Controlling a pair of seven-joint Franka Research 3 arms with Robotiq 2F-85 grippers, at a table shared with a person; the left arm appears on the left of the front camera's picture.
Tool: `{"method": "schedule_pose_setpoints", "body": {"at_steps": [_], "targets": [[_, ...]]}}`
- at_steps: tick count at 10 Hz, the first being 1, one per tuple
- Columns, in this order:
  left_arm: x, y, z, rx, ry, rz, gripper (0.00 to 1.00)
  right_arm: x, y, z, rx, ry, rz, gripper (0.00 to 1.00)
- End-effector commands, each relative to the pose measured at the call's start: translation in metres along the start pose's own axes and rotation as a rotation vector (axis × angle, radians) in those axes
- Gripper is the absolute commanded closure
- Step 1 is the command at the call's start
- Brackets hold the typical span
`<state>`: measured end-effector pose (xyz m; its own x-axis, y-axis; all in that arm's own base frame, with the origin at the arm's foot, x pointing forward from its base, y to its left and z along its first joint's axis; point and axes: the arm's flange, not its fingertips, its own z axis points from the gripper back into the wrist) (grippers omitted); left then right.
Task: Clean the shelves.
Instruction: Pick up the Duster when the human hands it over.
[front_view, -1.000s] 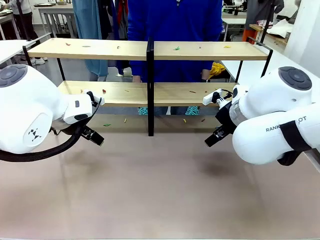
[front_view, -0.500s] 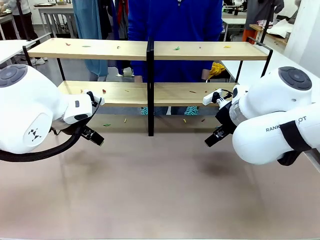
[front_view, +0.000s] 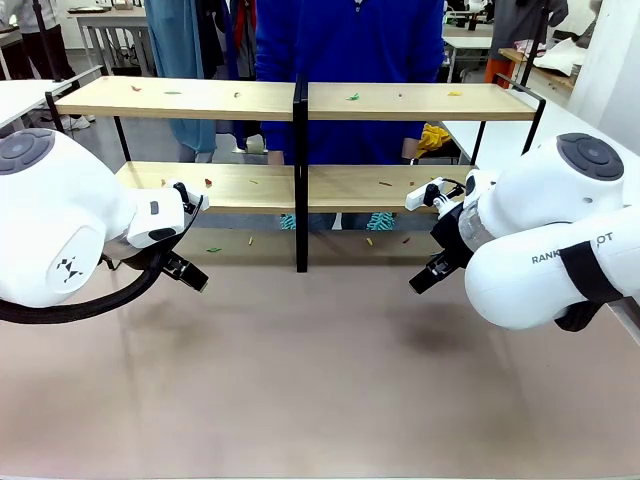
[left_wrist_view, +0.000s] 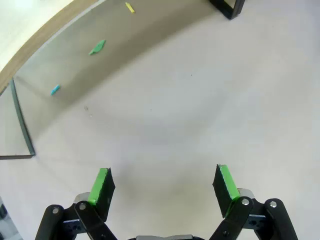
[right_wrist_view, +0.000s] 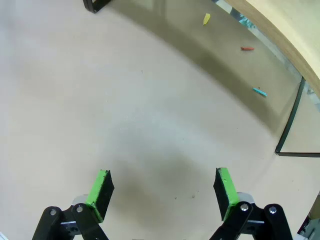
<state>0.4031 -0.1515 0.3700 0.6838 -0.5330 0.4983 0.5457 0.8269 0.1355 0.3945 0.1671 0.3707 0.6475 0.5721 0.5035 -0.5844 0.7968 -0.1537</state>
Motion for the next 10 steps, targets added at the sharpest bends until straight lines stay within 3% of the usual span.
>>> {"method": "schedule_pose_setpoints", "body": {"at_steps": [1,7,8,10], "targets": [[0.0,0.0,0.0,0.0,0.0,-0.001,0.0,0.0,0.0,0.0,0.0,0.0,0.0,0.0],[0.0,0.0,0.0,0.0,0.0,0.0,0.0,0.0,0.0,0.0,0.0,0.0,0.0,0.0],[-0.006,0.001,0.023,-0.028,-0.033,-0.016,0.0,-0.001,0.005,0.009,0.05,0.0,-0.008,0.0],[-0.033,0.014,0.107,-0.192,-0.111,-0.076,0.0,-0.006,0.005,0.075,0.128,0.039,-0.017,0.0]]}}
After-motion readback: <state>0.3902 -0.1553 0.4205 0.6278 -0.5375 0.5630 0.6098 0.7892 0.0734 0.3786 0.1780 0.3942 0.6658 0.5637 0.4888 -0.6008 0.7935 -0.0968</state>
